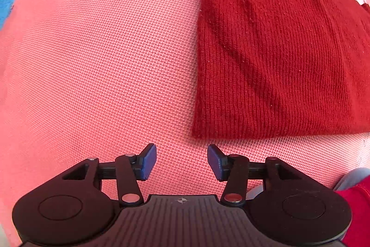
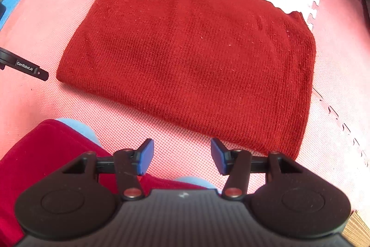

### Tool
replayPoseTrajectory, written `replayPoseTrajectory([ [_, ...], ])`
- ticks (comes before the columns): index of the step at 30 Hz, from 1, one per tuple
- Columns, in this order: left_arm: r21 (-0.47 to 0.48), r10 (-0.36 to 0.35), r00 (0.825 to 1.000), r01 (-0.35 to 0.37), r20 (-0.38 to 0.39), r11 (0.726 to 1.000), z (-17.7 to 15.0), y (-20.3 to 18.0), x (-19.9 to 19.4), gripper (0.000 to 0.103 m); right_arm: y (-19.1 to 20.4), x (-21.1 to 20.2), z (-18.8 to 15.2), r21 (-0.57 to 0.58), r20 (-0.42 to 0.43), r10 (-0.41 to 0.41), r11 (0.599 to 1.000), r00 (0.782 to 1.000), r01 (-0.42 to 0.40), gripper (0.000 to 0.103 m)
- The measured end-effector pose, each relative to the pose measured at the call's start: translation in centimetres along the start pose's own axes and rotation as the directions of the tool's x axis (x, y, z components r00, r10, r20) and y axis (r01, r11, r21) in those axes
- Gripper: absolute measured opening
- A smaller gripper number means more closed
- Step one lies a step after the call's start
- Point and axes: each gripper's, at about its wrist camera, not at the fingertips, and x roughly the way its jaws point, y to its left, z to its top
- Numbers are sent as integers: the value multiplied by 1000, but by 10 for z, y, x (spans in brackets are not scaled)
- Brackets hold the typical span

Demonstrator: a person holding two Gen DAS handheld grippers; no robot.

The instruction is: Fold clothes

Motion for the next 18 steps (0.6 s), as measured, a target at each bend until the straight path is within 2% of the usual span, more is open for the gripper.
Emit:
replayPoseTrajectory([
  [6, 118, 7, 999, -11, 36, 993, -23, -36, -46, 52, -24, -24, -24, 71, 23, -59, 996, 998, 57, 56],
  [9, 173, -21, 997, 8, 75, 985, -34, -55, -69, 53, -32, -42, -34, 89, 58, -91, 992, 994, 85, 56],
  [14, 257, -80, 982, 34, 171, 966, -74, -141, -131, 53, -33, -69, -54, 82, 125, -123, 990, 985, 113, 59],
  [18, 305, -80, 970, 7, 228, 952, -105, -198, -154, 53, -30, -89, -76, 97, 185, -111, 991, 976, 94, 61],
])
